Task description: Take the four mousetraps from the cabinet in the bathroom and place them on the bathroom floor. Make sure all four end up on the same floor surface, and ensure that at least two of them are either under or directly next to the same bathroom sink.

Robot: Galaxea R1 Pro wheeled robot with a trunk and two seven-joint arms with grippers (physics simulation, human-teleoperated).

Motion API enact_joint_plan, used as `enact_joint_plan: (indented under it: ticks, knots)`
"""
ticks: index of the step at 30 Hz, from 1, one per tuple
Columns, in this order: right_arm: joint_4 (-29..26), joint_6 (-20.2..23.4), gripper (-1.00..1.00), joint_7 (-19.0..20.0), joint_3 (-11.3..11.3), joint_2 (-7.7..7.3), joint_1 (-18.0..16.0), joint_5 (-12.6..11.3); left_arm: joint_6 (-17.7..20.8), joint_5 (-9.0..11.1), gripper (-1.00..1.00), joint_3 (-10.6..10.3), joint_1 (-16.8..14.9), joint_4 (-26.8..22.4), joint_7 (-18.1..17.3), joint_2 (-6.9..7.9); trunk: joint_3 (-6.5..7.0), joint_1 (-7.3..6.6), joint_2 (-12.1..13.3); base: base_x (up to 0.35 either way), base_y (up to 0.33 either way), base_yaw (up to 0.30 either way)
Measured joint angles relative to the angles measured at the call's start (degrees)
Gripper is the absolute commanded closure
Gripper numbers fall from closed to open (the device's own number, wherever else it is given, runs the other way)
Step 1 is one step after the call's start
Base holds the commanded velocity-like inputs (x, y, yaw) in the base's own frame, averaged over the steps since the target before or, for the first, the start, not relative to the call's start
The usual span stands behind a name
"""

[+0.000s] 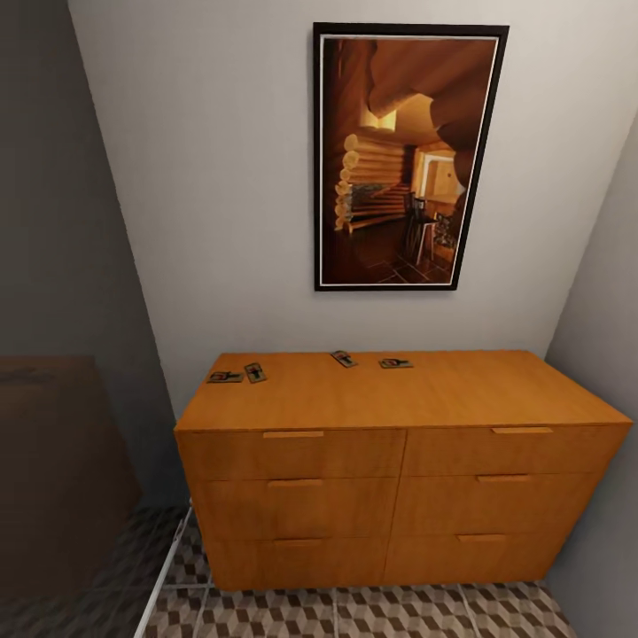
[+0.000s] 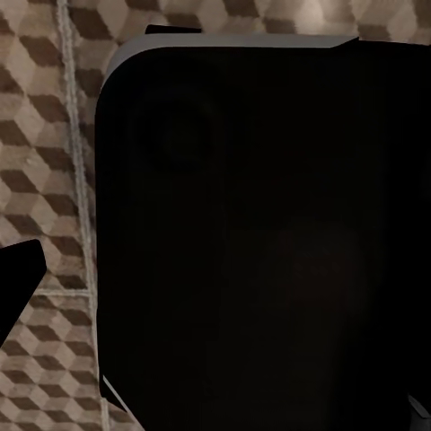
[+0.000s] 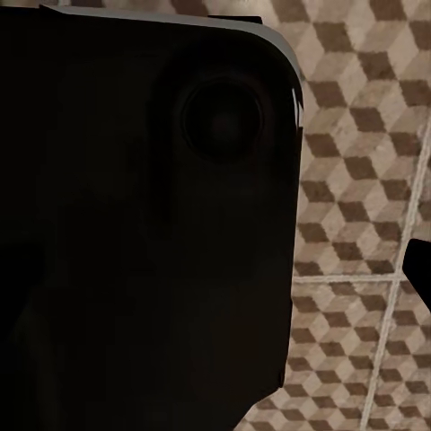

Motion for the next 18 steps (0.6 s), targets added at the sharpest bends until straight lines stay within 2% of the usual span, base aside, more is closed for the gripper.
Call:
enact_joint_plan:
  ticks: [18]
  knots:
    - [0.0, 0.0, -1.0, 0.0, -0.1, 0.0, 0.0, -0.2, -0.1, -0.1, -1.0, 0.0, 0.0, 0.0, 0.0, -0.07, 0.0, 0.0, 0.0, 0.0, 0.0, -0.004]
